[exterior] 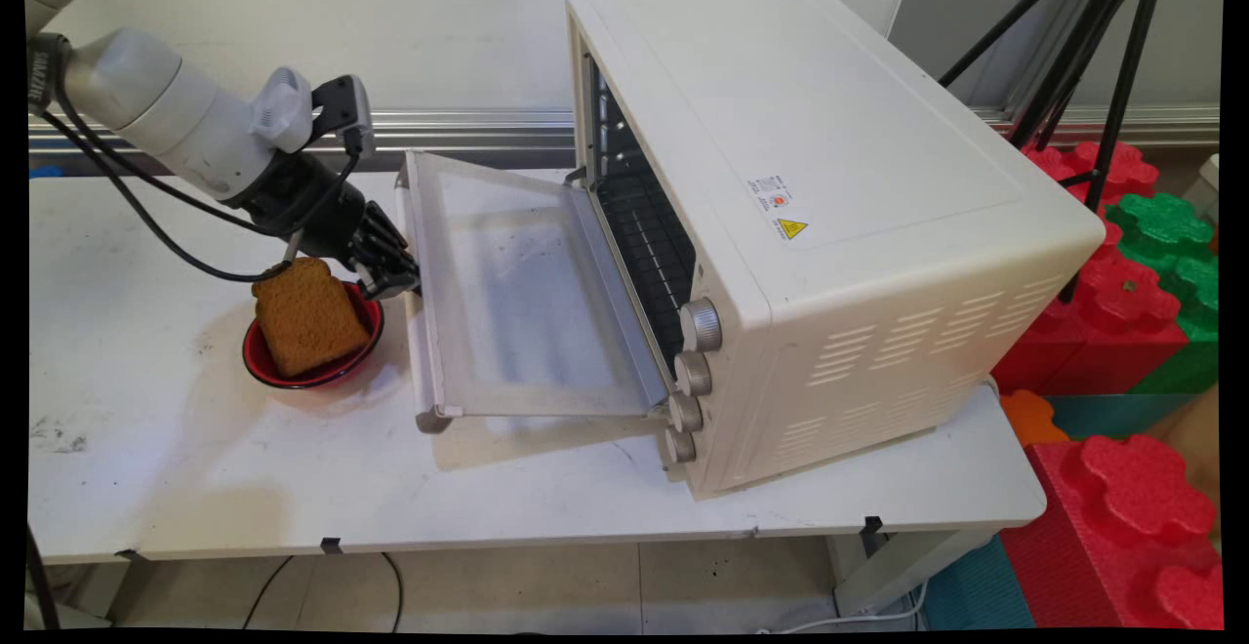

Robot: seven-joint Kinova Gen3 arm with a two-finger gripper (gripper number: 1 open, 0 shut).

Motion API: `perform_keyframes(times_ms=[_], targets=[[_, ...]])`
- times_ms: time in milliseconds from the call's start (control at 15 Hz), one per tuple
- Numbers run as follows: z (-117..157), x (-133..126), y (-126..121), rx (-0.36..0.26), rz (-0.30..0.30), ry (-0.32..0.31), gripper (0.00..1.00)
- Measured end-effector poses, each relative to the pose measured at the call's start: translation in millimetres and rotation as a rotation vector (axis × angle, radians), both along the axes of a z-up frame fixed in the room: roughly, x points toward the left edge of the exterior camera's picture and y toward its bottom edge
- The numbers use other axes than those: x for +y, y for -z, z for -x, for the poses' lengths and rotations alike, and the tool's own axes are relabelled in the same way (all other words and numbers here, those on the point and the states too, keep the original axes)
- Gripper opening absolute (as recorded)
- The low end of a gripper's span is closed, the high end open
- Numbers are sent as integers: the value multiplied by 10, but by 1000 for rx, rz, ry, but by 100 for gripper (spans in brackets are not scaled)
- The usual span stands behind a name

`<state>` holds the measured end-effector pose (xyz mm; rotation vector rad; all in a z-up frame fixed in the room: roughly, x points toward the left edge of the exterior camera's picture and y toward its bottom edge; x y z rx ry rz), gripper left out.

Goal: Open the oven

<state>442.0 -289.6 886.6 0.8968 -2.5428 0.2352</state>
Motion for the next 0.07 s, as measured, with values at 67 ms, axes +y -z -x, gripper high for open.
perform_keyframes(times_ms=[67], targets=[[-26,5,10,-3,3,-4,0]])
